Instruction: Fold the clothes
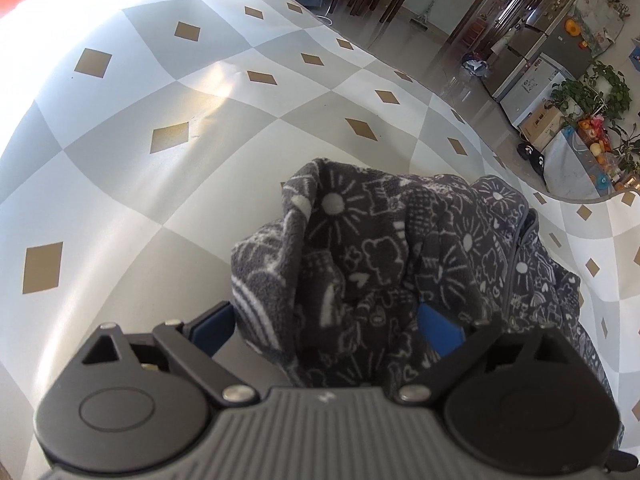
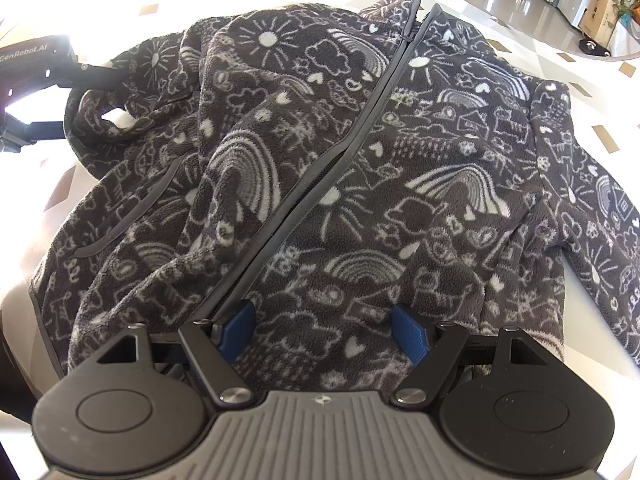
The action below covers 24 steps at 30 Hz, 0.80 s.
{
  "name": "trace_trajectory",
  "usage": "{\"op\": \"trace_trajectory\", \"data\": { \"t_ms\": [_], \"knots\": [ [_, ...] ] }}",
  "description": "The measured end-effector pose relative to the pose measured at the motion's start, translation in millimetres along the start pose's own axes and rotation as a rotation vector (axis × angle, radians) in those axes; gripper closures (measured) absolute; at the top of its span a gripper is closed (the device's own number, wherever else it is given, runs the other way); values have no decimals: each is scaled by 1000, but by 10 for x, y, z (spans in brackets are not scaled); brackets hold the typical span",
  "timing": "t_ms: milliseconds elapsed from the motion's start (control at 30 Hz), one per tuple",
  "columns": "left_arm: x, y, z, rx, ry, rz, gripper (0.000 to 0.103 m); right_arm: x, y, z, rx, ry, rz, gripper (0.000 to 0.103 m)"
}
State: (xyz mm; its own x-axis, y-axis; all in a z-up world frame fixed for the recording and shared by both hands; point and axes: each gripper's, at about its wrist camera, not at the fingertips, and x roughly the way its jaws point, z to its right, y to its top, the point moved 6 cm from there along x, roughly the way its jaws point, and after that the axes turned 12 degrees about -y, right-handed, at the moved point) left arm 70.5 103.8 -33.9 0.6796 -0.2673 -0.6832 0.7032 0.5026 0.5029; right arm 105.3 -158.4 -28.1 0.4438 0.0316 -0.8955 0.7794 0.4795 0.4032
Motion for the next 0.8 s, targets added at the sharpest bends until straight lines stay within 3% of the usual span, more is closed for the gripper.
{"op": "trace_trajectory", "data": {
  "t_ms": [133,367,467,667,800],
  "knots": [
    [-67,-64,-84,-25,38,35,3,-71,44,-11,6,18,39,29],
    [-30,-263,-43,-14,12,-5,6,-22,29,-43,7,18,13,29],
    [36,-358,-50,-6,32,-37,24,-29,19,-50,1,15,14,29],
    [75,-367,-40,15,51,-2,33,-33,-16,-44,-4,17,16,29],
    [102,-327,-53,34,84,14,57,-30,-21,-47,-5,17,17,29]
  ]
}}
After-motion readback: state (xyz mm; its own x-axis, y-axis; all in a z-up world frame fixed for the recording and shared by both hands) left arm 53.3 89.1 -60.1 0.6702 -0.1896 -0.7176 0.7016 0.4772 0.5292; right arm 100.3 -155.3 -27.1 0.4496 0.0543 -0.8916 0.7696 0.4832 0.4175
